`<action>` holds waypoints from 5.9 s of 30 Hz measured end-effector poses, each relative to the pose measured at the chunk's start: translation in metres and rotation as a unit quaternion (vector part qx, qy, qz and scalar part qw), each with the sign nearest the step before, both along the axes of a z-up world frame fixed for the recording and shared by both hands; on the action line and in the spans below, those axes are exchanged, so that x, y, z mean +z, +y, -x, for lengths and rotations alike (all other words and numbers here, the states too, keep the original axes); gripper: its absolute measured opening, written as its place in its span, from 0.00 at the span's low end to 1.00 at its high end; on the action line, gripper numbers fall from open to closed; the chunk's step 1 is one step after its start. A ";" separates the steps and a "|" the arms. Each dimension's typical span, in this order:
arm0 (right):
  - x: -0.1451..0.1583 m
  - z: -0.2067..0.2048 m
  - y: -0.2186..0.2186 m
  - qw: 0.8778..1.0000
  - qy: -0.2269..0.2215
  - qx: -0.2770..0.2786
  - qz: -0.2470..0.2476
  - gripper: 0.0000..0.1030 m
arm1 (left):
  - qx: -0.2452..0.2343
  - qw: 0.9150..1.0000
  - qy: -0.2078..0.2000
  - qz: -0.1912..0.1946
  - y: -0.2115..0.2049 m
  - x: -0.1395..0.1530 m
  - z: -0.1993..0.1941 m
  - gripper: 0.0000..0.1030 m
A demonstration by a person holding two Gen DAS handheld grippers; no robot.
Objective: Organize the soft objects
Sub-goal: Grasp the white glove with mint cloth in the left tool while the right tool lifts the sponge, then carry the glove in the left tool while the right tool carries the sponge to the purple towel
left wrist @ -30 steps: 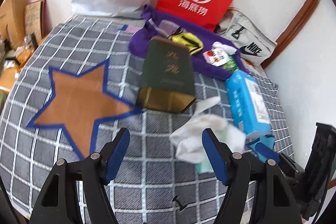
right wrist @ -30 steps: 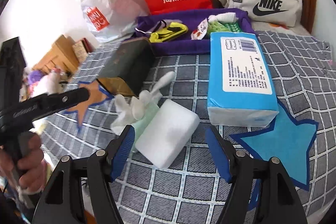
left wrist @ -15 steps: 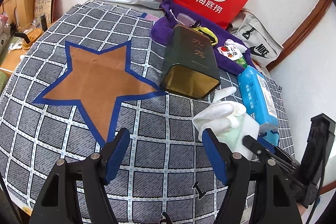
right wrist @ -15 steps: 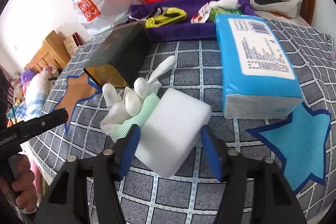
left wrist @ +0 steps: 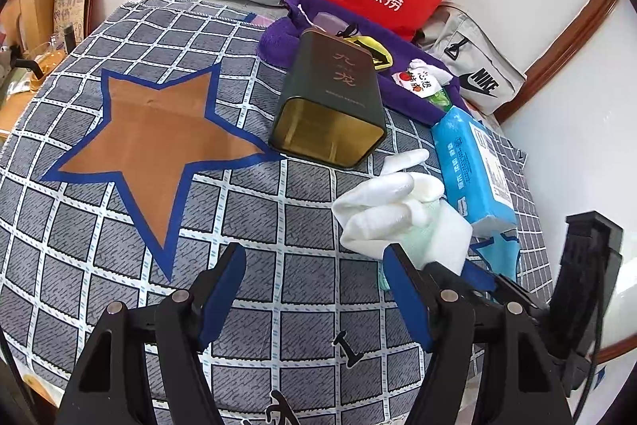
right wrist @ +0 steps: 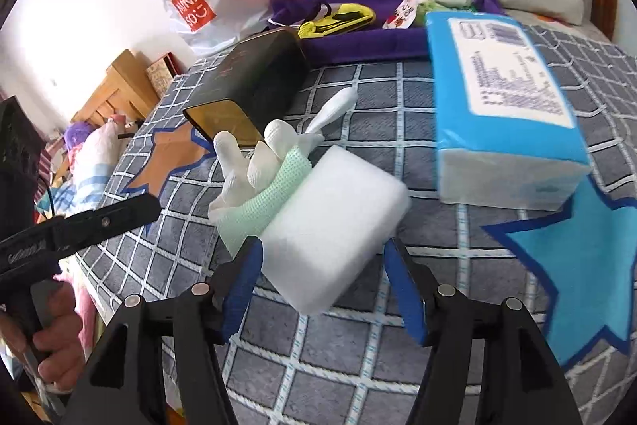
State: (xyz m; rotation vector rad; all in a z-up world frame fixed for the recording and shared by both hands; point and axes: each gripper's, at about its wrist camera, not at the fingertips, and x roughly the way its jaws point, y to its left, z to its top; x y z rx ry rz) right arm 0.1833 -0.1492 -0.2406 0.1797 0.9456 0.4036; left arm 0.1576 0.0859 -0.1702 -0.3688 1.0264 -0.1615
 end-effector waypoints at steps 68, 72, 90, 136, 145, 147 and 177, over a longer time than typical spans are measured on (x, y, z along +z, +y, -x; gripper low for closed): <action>0.048 0.076 -0.077 0.992 -0.081 -0.063 0.069 0.60 | -0.015 0.998 -0.062 -0.012 -0.048 0.034 0.011 0.18; 0.060 0.079 -0.078 0.992 -0.091 -0.062 0.067 0.60 | -0.012 0.997 -0.071 -0.011 -0.046 0.047 0.015 0.18; 0.106 0.080 -0.090 0.987 -0.127 -0.073 0.069 0.60 | 0.007 0.996 -0.088 0.000 -0.034 0.079 0.020 0.18; 0.171 -0.059 -0.089 0.980 -0.167 -0.089 0.067 0.60 | 0.009 0.992 -0.095 -0.086 -0.042 0.126 -0.096 0.18; 0.171 -0.089 -0.089 0.980 -0.164 -0.088 0.066 0.60 | 0.007 0.990 -0.095 -0.099 -0.047 0.126 -0.124 0.18; 0.171 -0.093 -0.089 0.980 -0.164 -0.088 0.068 0.60 | 0.007 0.990 -0.095 -0.102 -0.047 0.126 -0.131 0.18; 0.124 -0.225 -0.074 0.989 -0.117 -0.058 0.076 0.61 | 0.016 0.993 -0.051 -0.109 -0.043 0.077 -0.250 0.18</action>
